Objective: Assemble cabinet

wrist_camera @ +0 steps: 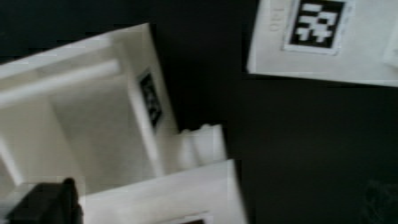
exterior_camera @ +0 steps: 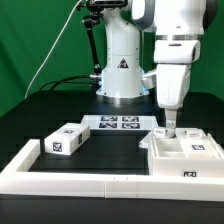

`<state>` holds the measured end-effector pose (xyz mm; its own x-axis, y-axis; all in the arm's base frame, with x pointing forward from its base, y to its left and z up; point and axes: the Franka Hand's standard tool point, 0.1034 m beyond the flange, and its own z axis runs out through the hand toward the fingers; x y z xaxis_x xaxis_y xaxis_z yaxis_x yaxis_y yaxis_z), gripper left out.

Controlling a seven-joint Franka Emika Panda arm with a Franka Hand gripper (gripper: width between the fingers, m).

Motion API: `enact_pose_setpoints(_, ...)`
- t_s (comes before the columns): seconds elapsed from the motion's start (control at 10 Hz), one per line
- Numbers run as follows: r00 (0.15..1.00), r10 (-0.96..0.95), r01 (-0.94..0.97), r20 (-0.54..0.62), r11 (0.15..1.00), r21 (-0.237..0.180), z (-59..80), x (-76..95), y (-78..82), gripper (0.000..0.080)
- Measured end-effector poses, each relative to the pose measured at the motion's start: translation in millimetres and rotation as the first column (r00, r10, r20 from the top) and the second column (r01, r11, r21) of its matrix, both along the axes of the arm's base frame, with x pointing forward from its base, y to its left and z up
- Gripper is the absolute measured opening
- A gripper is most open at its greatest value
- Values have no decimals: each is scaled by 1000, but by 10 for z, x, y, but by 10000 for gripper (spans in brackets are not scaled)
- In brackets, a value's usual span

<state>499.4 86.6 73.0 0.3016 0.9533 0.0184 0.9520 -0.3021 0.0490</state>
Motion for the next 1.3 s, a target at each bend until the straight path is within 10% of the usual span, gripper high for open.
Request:
enact_pose_setpoints(0.2,1000,-11,11,-16,1000,-3,-40,-226,-39,797)
enact_pose_setpoints(0.7,994,-108,108,-5,994,8,-115,-186,-27,797)
enact_pose_setpoints(1.3,991,-131,131,-26,991,31,-410,-700,-182,797)
